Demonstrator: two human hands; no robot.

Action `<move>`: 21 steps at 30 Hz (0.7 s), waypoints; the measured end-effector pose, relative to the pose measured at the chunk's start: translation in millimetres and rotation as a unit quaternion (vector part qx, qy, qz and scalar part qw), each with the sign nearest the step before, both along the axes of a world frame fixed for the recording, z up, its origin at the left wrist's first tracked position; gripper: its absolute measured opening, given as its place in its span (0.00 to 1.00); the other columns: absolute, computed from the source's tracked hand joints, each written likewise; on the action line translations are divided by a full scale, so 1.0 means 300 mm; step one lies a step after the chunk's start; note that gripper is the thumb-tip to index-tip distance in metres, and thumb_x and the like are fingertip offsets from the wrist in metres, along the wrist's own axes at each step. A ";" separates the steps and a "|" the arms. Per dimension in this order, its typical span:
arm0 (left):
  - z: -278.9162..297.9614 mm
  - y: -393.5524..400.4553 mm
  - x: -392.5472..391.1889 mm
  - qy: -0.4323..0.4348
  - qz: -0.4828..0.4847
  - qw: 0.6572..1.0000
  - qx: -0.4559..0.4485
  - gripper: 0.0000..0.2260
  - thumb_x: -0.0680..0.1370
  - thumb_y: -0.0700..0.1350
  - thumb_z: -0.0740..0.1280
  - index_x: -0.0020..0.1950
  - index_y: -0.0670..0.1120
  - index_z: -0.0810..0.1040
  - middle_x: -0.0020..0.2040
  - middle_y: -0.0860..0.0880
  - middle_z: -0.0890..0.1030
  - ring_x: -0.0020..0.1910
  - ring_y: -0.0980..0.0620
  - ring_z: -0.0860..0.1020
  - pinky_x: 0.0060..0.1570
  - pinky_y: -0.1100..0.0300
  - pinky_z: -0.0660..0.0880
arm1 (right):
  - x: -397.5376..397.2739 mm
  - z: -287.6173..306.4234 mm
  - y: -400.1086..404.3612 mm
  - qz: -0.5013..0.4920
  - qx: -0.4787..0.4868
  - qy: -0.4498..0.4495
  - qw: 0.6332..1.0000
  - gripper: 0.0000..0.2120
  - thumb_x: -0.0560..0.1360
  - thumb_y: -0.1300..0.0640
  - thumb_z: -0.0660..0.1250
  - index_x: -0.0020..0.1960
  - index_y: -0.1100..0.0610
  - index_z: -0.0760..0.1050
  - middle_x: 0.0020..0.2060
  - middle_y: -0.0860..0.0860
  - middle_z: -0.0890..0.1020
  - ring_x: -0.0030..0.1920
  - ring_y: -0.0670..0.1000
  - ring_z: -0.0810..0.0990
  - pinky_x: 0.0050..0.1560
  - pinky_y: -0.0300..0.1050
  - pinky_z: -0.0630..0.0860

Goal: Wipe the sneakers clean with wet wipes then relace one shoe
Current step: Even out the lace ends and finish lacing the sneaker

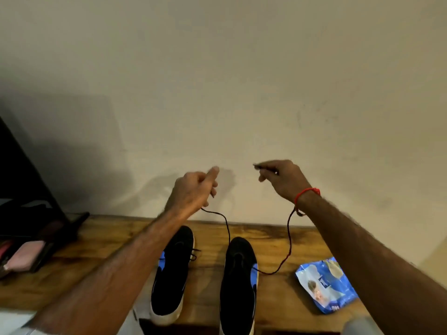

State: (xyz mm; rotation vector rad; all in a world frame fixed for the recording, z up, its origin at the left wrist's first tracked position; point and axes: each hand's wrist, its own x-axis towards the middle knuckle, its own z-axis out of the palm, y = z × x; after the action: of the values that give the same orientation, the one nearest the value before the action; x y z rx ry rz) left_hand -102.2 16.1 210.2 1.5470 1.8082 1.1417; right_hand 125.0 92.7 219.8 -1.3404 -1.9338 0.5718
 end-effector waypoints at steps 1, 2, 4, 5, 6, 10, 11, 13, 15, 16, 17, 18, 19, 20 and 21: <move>-0.082 -0.004 -0.007 0.040 -0.003 0.999 -0.027 0.21 0.80 0.66 0.62 0.45 0.51 0.84 0.38 0.55 0.85 0.35 0.53 0.84 0.41 0.58 0.80 | 0.002 -0.059 -0.011 0.014 -0.028 -0.023 0.999 0.09 0.80 0.59 0.66 0.55 0.55 0.83 0.40 0.47 0.85 0.48 0.42 0.79 0.45 0.22 0.69; -0.176 -0.003 -0.014 0.091 -0.007 0.994 -0.058 0.19 0.79 0.66 0.64 0.45 0.52 0.84 0.38 0.55 0.85 0.37 0.54 0.84 0.43 0.56 0.81 | 0.003 -0.129 -0.018 0.024 -0.058 -0.038 0.997 0.08 0.80 0.59 0.66 0.55 0.55 0.83 0.39 0.46 0.85 0.46 0.43 0.79 0.45 0.25 0.71; -0.348 -0.005 -0.024 0.184 -0.018 0.976 -0.114 0.14 0.79 0.62 0.67 0.46 0.54 0.83 0.40 0.55 0.84 0.40 0.54 0.83 0.44 0.55 0.82 | 0.010 -0.260 -0.034 0.037 -0.106 -0.050 0.992 0.07 0.80 0.57 0.66 0.53 0.54 0.83 0.36 0.46 0.83 0.39 0.43 0.78 0.40 0.29 0.72; -0.426 -0.007 -0.027 0.208 -0.022 0.968 -0.136 0.12 0.79 0.61 0.67 0.44 0.54 0.82 0.41 0.54 0.84 0.41 0.53 0.83 0.44 0.53 0.82 | 0.015 -0.320 -0.043 0.038 -0.125 -0.058 0.990 0.07 0.80 0.56 0.67 0.52 0.54 0.83 0.34 0.46 0.81 0.36 0.41 0.77 0.35 0.28 0.71; -0.493 -0.012 -0.030 0.217 -0.028 0.963 -0.155 0.11 0.79 0.60 0.67 0.42 0.55 0.81 0.42 0.53 0.83 0.41 0.53 0.82 0.45 0.52 0.82 | 0.019 -0.374 -0.051 0.037 -0.142 -0.066 0.987 0.07 0.80 0.55 0.67 0.50 0.53 0.83 0.32 0.46 0.81 0.32 0.40 0.75 0.33 0.28 0.69; -0.683 -0.013 -0.032 0.191 -0.104 0.951 -0.219 0.08 0.80 0.54 0.69 0.41 0.56 0.80 0.42 0.54 0.83 0.42 0.55 0.82 0.47 0.49 0.83 | 0.025 -0.555 -0.063 0.040 -0.180 -0.086 0.979 0.07 0.80 0.53 0.67 0.47 0.51 0.83 0.30 0.47 0.81 0.30 0.38 0.76 0.34 0.28 0.69; -0.699 -0.011 -0.028 0.197 -0.121 0.942 -0.245 0.07 0.80 0.54 0.69 0.43 0.54 0.81 0.43 0.53 0.83 0.44 0.55 0.82 0.49 0.49 0.82 | 0.027 -0.585 -0.069 0.039 -0.182 -0.083 0.979 0.06 0.79 0.54 0.68 0.48 0.51 0.83 0.29 0.47 0.81 0.30 0.38 0.77 0.35 0.29 0.70; -0.721 0.002 -0.011 0.229 -0.142 0.918 -0.290 0.10 0.79 0.57 0.68 0.52 0.52 0.83 0.49 0.50 0.83 0.49 0.51 0.82 0.53 0.48 0.81 | 0.027 -0.657 -0.071 0.030 -0.196 -0.068 0.978 0.03 0.78 0.56 0.69 0.49 0.50 0.82 0.29 0.48 0.82 0.30 0.41 0.78 0.37 0.36 0.74; -0.713 0.014 0.006 0.274 -0.120 0.906 -0.298 0.15 0.79 0.61 0.66 0.56 0.52 0.82 0.53 0.48 0.81 0.52 0.47 0.81 0.53 0.49 0.80 | 0.017 -0.708 -0.069 0.021 -0.215 -0.069 0.974 0.03 0.78 0.56 0.69 0.47 0.50 0.81 0.27 0.48 0.82 0.30 0.45 0.79 0.35 0.41 0.76; -0.695 0.016 0.016 0.291 -0.102 0.908 -0.282 0.16 0.79 0.62 0.65 0.56 0.52 0.81 0.53 0.48 0.80 0.52 0.46 0.80 0.53 0.49 0.80 | 0.011 -0.717 -0.065 0.023 -0.220 -0.077 0.972 0.03 0.78 0.56 0.69 0.47 0.50 0.80 0.27 0.47 0.81 0.29 0.44 0.79 0.33 0.38 0.74; -0.684 0.015 0.031 0.291 -0.088 0.916 -0.262 0.17 0.79 0.63 0.64 0.55 0.52 0.81 0.53 0.49 0.79 0.52 0.47 0.80 0.51 0.49 0.80 | 0.009 -0.730 -0.058 0.025 -0.223 -0.085 0.971 0.03 0.78 0.56 0.69 0.46 0.51 0.80 0.27 0.47 0.81 0.28 0.42 0.78 0.31 0.34 0.72; -0.669 0.014 0.044 0.281 -0.074 0.927 -0.239 0.17 0.79 0.65 0.64 0.54 0.53 0.81 0.53 0.51 0.78 0.51 0.48 0.80 0.50 0.49 0.80 | 0.007 -0.731 -0.050 0.027 -0.222 -0.091 0.970 0.03 0.78 0.57 0.69 0.46 0.52 0.81 0.28 0.46 0.82 0.28 0.40 0.78 0.29 0.31 0.69; -0.663 0.009 0.055 0.266 -0.068 0.935 -0.225 0.18 0.78 0.67 0.63 0.52 0.54 0.80 0.52 0.53 0.78 0.51 0.50 0.79 0.49 0.50 0.80 | 0.005 -0.735 -0.046 0.030 -0.223 -0.098 0.970 0.04 0.78 0.57 0.69 0.46 0.52 0.81 0.30 0.46 0.82 0.29 0.39 0.78 0.29 0.29 0.68; -0.657 0.005 0.066 0.253 -0.067 0.940 -0.217 0.18 0.77 0.68 0.64 0.50 0.55 0.80 0.52 0.54 0.77 0.50 0.52 0.79 0.48 0.50 0.80 | 0.006 -0.734 -0.043 0.030 -0.223 -0.104 0.969 0.04 0.78 0.57 0.69 0.46 0.52 0.82 0.33 0.46 0.82 0.32 0.39 0.78 0.30 0.29 0.68; -0.661 0.001 0.077 0.242 -0.073 0.942 -0.219 0.19 0.75 0.70 0.64 0.48 0.55 0.79 0.50 0.55 0.77 0.49 0.53 0.78 0.47 0.50 0.80 | 0.005 -0.736 -0.044 0.032 -0.224 -0.106 0.968 0.04 0.77 0.57 0.69 0.46 0.53 0.82 0.36 0.45 0.82 0.36 0.39 0.78 0.32 0.28 0.68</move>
State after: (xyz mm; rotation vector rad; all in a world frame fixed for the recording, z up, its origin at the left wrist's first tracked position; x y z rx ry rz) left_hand -79.2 16.3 11.9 1.7350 2.0265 0.2592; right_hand 126.6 79.5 -1.0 -1.6770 -2.1045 0.9771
